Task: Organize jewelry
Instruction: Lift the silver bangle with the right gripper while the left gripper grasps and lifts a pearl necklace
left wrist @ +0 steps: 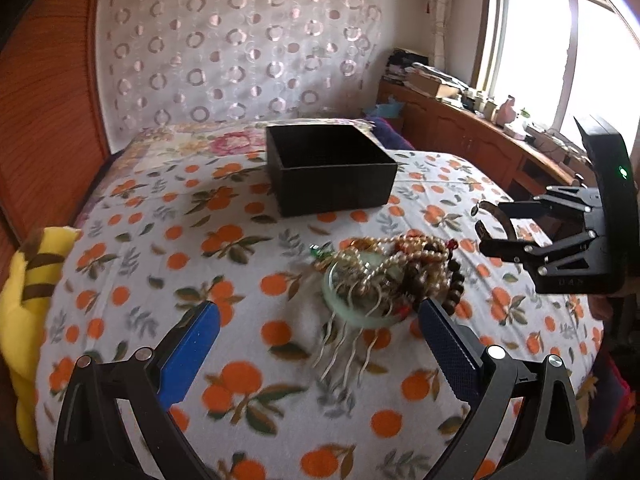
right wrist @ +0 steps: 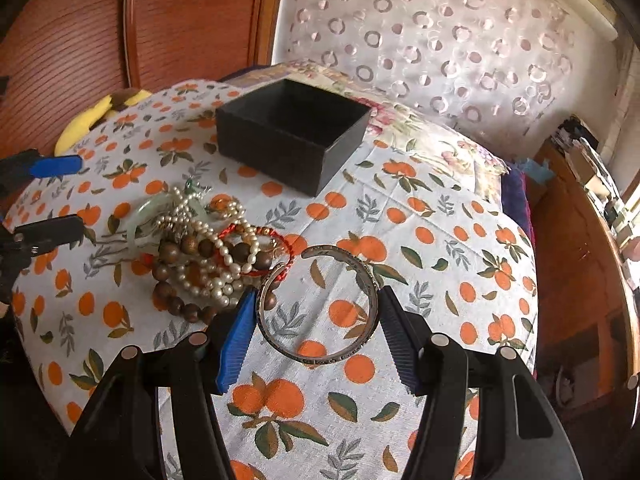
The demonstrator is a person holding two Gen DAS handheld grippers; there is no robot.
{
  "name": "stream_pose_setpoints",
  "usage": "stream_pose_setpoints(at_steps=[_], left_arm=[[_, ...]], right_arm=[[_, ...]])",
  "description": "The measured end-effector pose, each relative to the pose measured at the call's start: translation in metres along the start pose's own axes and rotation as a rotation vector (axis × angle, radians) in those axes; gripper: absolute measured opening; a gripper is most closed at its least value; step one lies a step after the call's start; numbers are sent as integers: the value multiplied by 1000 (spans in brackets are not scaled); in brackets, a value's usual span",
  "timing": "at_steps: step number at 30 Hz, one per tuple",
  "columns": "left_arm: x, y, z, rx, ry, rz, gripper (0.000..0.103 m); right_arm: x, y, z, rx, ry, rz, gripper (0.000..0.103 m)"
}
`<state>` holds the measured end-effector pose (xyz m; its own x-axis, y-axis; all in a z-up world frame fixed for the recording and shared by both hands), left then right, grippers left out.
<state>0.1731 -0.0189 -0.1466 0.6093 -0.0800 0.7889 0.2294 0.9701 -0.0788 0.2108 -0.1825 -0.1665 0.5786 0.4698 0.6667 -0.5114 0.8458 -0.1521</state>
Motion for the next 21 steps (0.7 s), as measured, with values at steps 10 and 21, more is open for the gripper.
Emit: stream_pose_setpoints(at_steps=[10,21], left_arm=[[10,2,-56,-45,102,44,51],[9,-15,-78,-87,154,41,31]], right_arm=[[-10,-2,-3,3,-9,-36,63],[-15,-6,-1,13,-23,-68,63]])
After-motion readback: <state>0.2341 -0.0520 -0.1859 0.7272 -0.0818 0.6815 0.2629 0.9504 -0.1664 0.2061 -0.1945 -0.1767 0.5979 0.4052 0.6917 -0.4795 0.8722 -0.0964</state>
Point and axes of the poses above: each gripper's, at about its wrist camera, not at the fingertips, and z roughly against the way its jaws point, y to its left, x to its top, the point moved 10 cm from there along -z, roughly the way its jaws point, and after that the axes turned 4 degrees about -y, right-handed, at the moved point
